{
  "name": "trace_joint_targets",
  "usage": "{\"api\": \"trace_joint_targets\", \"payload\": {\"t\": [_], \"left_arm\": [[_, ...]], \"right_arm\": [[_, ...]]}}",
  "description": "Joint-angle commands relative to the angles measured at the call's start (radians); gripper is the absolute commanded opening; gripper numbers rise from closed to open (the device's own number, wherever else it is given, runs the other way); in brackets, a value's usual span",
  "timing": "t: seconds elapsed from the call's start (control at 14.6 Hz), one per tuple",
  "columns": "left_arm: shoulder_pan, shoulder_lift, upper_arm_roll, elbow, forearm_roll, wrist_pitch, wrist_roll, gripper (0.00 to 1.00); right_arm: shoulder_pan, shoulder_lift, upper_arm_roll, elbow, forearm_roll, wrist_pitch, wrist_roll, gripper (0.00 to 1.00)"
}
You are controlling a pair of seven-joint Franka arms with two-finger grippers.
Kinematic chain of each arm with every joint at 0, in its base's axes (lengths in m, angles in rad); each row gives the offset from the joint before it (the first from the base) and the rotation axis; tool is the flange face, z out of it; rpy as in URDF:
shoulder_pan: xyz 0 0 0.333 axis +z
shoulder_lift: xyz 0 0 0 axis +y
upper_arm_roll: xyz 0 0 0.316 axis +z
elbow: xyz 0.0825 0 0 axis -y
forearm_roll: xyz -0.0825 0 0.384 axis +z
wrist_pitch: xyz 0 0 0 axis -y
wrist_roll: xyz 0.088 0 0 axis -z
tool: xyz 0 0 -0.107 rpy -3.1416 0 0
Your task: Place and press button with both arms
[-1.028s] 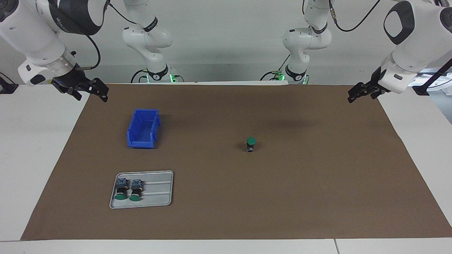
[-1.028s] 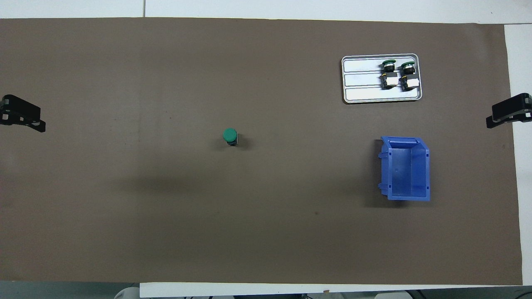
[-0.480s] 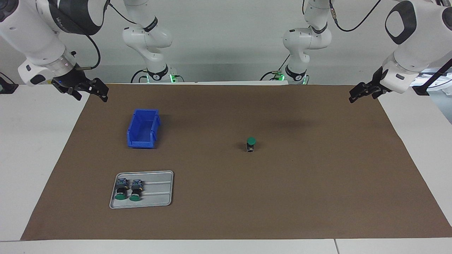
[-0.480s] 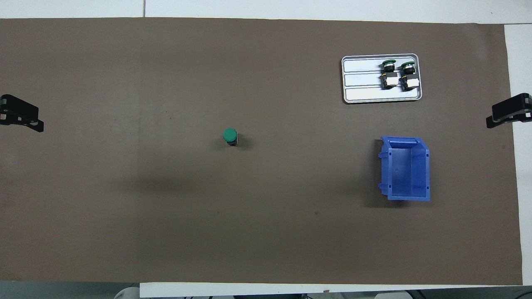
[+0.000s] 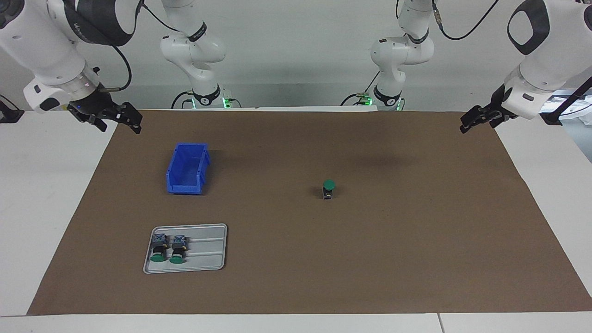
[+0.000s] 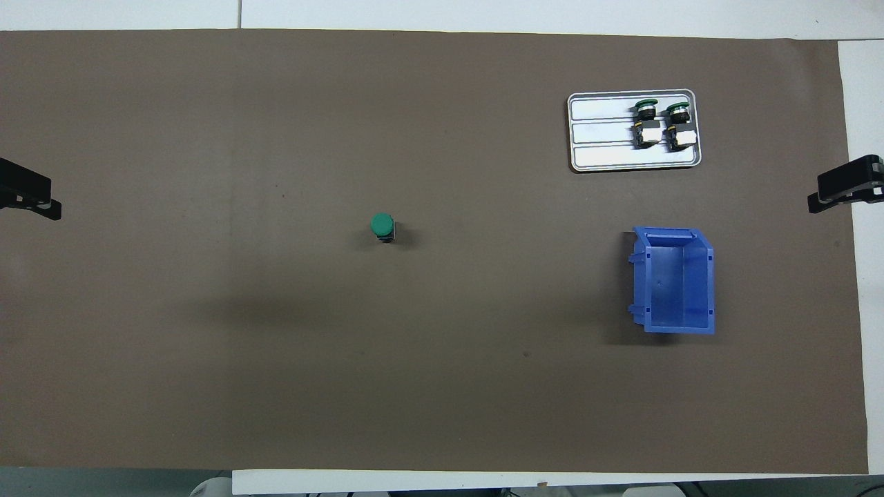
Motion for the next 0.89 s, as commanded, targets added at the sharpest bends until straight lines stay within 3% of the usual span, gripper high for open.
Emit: {"api": "trace_joint_targets", "payload": {"t": [0.0,0.82], "left_arm": [[0.086,-0.020,-0.094,-0.010,0.015,0.001,0.015,1.00],[0.077,-0.012,-0.103,-0.013,0.015,0.002,0.009,1.00]], "right_arm": [[-0.009,-0.025,0.008,-0.028,-0.001,0.004,-0.018,0.99],[-0.009,-0.025,0.008,-0.028,-0.001,0.004,-0.018,0.99]]}}
